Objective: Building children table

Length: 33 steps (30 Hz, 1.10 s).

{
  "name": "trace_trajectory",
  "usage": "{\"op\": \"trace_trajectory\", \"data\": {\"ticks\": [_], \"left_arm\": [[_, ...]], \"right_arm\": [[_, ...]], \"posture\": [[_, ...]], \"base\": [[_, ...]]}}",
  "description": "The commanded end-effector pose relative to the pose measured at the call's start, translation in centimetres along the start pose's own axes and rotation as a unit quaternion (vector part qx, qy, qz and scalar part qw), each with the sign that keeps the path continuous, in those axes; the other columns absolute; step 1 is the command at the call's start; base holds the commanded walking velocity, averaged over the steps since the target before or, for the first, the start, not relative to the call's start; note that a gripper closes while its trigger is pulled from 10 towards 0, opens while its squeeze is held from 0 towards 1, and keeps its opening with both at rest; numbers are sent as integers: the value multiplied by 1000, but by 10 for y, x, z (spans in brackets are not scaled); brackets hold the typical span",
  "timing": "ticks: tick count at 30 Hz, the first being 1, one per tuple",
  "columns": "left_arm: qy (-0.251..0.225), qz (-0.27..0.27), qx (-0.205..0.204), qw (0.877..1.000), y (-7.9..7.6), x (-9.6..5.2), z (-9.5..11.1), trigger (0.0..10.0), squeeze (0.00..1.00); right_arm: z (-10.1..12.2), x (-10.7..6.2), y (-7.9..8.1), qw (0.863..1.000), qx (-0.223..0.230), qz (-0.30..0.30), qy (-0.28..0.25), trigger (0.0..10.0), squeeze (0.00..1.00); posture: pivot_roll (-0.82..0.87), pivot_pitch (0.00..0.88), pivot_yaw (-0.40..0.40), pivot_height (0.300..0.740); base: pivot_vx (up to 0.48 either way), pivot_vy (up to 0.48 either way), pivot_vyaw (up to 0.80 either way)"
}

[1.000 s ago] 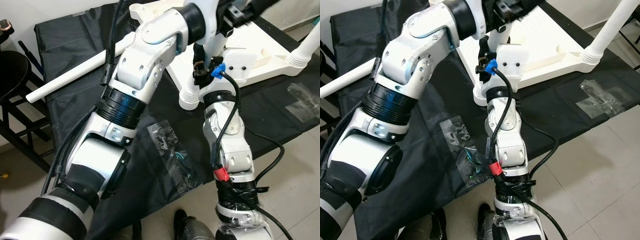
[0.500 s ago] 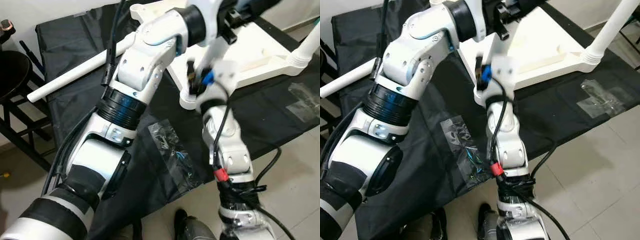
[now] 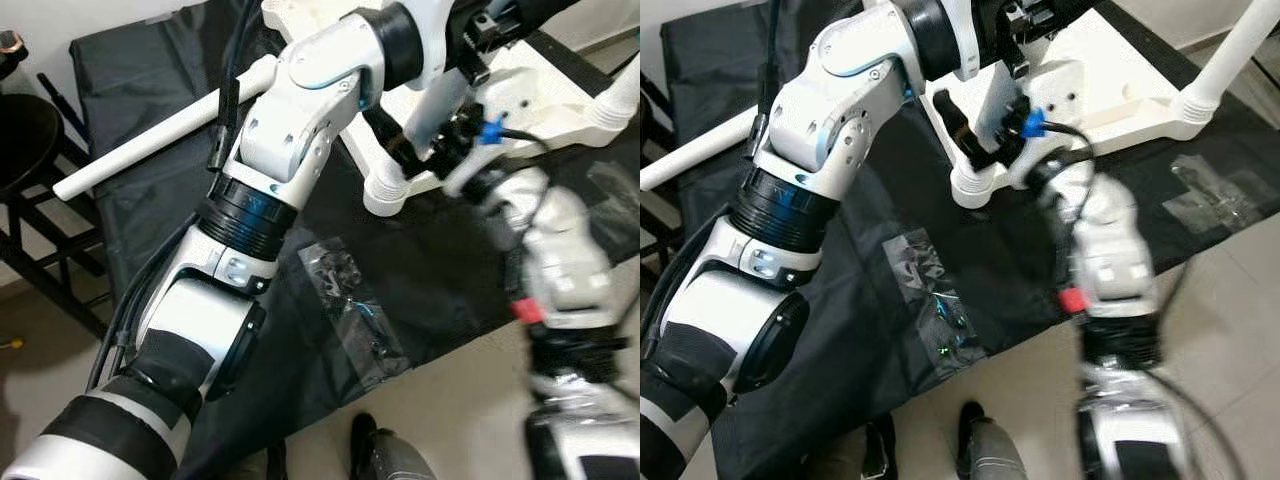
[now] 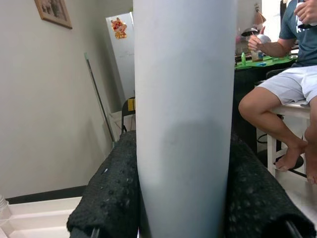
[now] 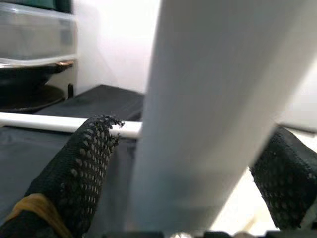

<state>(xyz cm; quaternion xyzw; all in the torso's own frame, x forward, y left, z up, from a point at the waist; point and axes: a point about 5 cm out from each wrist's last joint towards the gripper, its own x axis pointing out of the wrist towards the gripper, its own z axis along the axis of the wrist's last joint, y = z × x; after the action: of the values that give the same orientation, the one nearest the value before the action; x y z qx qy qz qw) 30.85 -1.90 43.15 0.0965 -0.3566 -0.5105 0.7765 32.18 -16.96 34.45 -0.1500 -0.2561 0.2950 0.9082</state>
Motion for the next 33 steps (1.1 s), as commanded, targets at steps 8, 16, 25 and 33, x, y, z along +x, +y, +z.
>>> {"op": "trace_trajectory", "data": {"ticks": [8, 16, 25, 33], "left_arm": [[3, -16, 4, 1000, -2, 0, -2, 0, 0], [3, -20, 2, 1000, 0, -2, -1, 0, 0], [5, -25, 3, 1000, 0, -3, 0, 0, 0], [6, -32, 4, 999, -1, -3, 0, 0, 0]], "right_arm": [[2, -1, -18, 985, -1, 171, 14, 10000, 0], [6, 6, -39, 976, 9, 217, 0, 10000, 0], [6, 12, -39, 954, 14, 298, 1, 0, 0], [8, 14, -41, 943, 11, 334, 11, 0, 0]], "posture": [[47, 286, 38, 740], [63, 295, 43, 740], [78, 303, 51, 740], [73, 306, 48, 740]], "base": [[0, 0, 0], [0, 0, 0], [0, 0, 0], [0, 0, 0]]}}
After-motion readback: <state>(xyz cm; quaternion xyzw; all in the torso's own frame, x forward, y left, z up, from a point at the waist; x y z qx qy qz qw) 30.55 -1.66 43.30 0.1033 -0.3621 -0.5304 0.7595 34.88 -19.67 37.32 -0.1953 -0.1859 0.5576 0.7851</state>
